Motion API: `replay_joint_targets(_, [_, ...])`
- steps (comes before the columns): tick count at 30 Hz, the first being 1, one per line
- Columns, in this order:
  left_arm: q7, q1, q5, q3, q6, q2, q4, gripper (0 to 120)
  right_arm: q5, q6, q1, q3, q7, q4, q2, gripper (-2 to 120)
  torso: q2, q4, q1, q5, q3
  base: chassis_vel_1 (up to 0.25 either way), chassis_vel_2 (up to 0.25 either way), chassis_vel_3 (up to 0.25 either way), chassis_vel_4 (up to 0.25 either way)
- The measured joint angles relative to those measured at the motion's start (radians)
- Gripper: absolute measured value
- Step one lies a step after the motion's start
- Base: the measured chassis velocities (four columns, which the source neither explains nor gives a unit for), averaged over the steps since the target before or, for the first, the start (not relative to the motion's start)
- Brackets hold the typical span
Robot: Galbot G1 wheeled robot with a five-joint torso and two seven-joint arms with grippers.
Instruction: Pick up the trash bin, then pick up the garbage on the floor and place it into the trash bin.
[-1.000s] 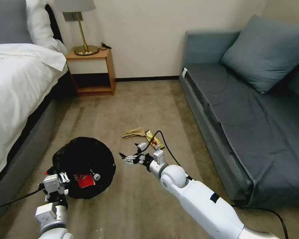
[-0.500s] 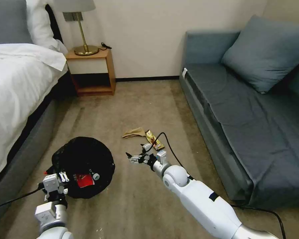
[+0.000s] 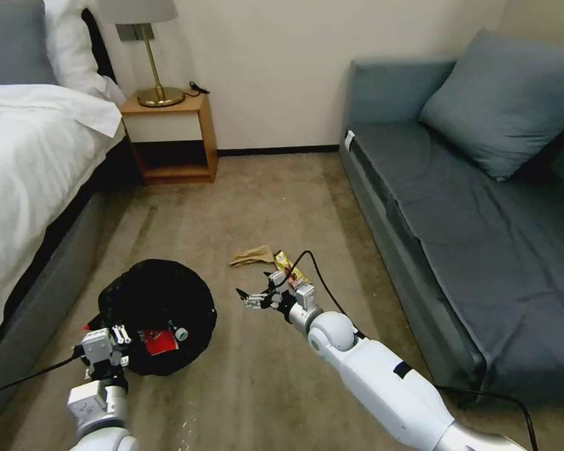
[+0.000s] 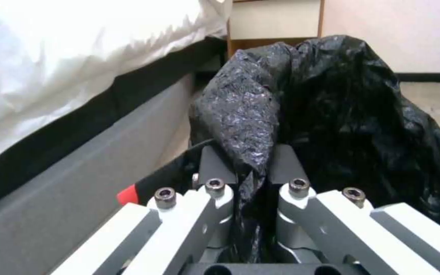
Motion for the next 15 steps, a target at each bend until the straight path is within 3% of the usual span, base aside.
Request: replay_joint_targets(15, [0.002,-0.003,-0.001,-0.003,-0.001,0.009,0.006,7,-0.018,0.003,-0.003,0.001,-0.005,-0.011,0.014,100,0.000,0.0001,0.000,-0.0001,0.000,-0.093,0.095,0.091,-0.091])
